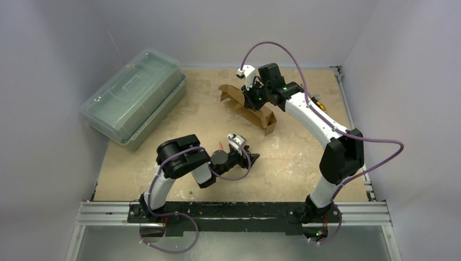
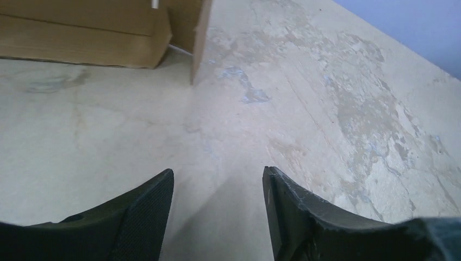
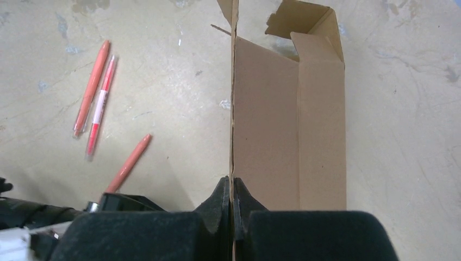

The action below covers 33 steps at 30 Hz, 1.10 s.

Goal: Fold the paper box
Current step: Fold the paper box at the center of the board.

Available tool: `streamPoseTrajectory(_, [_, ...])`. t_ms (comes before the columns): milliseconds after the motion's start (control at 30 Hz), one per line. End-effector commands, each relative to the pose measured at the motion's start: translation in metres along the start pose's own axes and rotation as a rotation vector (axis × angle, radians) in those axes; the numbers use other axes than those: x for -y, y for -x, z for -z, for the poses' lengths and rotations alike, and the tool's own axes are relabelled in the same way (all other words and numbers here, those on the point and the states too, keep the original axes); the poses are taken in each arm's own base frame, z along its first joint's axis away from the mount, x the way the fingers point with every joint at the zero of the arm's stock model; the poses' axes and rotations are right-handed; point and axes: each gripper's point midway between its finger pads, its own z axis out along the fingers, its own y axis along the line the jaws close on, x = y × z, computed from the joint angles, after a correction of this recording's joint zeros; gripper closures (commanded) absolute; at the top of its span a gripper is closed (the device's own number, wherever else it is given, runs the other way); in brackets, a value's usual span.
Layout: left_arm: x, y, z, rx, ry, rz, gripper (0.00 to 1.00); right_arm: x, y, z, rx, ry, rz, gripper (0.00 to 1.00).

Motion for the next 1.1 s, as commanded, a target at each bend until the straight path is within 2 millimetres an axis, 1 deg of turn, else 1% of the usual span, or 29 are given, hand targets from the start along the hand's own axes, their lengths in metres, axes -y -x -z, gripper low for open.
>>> streamPoseTrajectory(0, [0.021, 0.068, -0.021, 0.311, -0.033, -0.037, 0.38, -0.002, 0.023, 0.010, 0.061, 0.013, -0.013, 1.00])
streamPoseTrajectory(133, [0.012, 0.067, -0.044, 0.309, 0.035, -0.061, 0.31, -0.004, 0.024, 0.012, 0.066, 0.023, -0.015, 1.00])
streamPoseTrajectory(167, [0.005, 0.068, -0.048, 0.311, 0.071, -0.067, 0.30, -0.004, 0.025, 0.013, 0.068, 0.026, -0.015, 1.00])
streamPoseTrajectory(267, [-0.004, 0.070, -0.055, 0.324, 0.124, -0.095, 0.28, -0.007, 0.025, 0.013, 0.070, 0.037, -0.016, 1.00])
streamPoseTrajectory(433, [-0.010, 0.070, -0.069, 0.336, 0.132, -0.081, 0.29, -0.010, 0.027, 0.016, 0.079, 0.050, -0.017, 1.00])
streamPoseTrajectory(600, [-0.008, 0.067, -0.080, 0.335, 0.112, -0.069, 0.32, -0.012, 0.027, 0.017, 0.081, 0.058, -0.019, 1.00])
streamPoseTrajectory(767, [-0.011, 0.068, -0.090, 0.343, 0.123, -0.059, 0.38, -0.013, 0.027, 0.017, 0.080, 0.066, -0.023, 1.00])
streamPoseTrajectory(867, [-0.012, 0.070, -0.096, 0.342, 0.123, -0.054, 0.44, -0.013, 0.027, 0.017, 0.079, 0.069, -0.028, 1.00])
streamPoseTrajectory(1067, [-0.014, 0.066, -0.103, 0.327, 0.105, -0.033, 0.70, -0.013, 0.027, 0.018, 0.080, 0.074, -0.030, 1.00])
